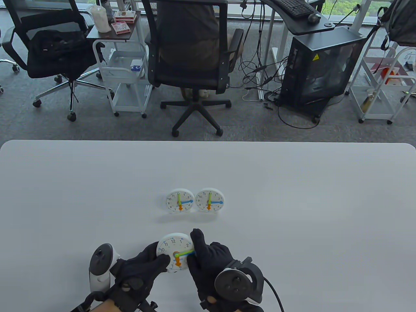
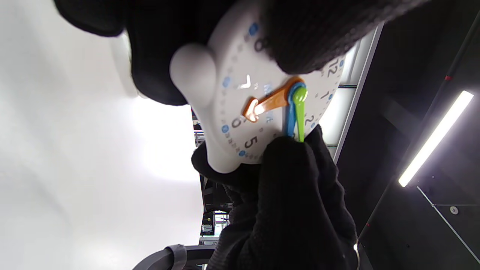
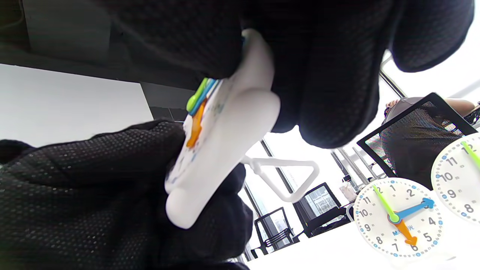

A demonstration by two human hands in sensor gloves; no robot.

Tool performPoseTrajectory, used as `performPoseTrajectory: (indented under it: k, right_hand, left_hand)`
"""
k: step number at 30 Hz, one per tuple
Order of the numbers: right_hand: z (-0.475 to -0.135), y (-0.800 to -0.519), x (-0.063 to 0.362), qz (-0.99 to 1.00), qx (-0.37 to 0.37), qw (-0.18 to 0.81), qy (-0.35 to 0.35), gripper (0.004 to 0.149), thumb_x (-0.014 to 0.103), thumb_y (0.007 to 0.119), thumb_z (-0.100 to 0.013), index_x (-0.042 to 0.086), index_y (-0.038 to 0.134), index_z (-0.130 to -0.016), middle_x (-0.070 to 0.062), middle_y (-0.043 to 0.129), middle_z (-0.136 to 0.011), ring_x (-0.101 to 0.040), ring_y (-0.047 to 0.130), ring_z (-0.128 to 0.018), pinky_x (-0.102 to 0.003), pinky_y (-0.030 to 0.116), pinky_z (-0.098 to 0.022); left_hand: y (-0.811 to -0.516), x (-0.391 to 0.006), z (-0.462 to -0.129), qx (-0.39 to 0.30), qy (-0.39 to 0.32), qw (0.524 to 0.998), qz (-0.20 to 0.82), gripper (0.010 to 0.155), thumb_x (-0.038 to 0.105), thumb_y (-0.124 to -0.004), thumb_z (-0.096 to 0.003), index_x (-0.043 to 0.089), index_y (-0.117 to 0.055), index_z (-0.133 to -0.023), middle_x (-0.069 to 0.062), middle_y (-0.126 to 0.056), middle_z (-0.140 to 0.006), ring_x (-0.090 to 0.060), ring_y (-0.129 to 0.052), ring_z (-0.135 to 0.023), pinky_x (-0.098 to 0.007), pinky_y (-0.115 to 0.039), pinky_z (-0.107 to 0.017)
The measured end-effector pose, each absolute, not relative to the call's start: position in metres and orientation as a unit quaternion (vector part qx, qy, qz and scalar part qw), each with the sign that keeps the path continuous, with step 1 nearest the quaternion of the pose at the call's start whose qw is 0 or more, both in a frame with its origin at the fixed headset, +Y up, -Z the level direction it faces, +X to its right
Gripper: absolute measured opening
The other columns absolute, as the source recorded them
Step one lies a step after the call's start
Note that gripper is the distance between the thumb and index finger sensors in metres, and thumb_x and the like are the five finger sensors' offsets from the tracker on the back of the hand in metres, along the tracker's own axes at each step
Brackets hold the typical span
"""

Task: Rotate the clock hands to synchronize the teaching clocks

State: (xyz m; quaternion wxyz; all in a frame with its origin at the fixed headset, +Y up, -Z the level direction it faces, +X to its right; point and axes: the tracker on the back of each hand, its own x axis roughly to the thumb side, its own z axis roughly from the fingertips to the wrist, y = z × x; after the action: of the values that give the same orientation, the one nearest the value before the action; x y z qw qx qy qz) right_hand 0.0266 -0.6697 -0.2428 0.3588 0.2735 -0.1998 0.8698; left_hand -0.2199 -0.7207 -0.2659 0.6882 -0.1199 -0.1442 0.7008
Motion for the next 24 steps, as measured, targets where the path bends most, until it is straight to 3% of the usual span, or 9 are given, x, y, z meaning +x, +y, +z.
performPoseTrajectory:
  k: [20,24]
  right_hand:
    - [-0.2428,-0.668,0.0306,0.861,0.269,0.379,-0.207,0.063,0.032,0.076,-0.05,-0.011,0.064,-0.094,-0.01,0.097,-0.066,-0.03,0.106,-0.043,-0.063,0.076,-0.047]
    - [-0.2442,-0.6703,0.0321,0.854,0.27,0.401,-0.192,0.067,0.038,0.075,-0.051,-0.011,0.063,-0.095,-0.012,0.096,-0.069,-0.033,0.105,-0.047,-0.064,0.075,-0.048]
  left_hand:
    - [-0.7204,-0.2205,-0.2664,-0.102,-0.159,0.704,0.684,0.052,0.042,-0.082,-0.0512,0.018,-0.071,-0.096,-0.006,-0.101,-0.08,-0.039,-0.1,-0.069,-0.067,-0.066,-0.058]
    - [-0.7203,-0.2209,-0.2662,-0.098,-0.156,0.704,0.685,0.052,0.042,-0.082,-0.0512,0.019,-0.071,-0.096,-0.007,-0.101,-0.08,-0.039,-0.1,-0.069,-0.067,-0.066,-0.058]
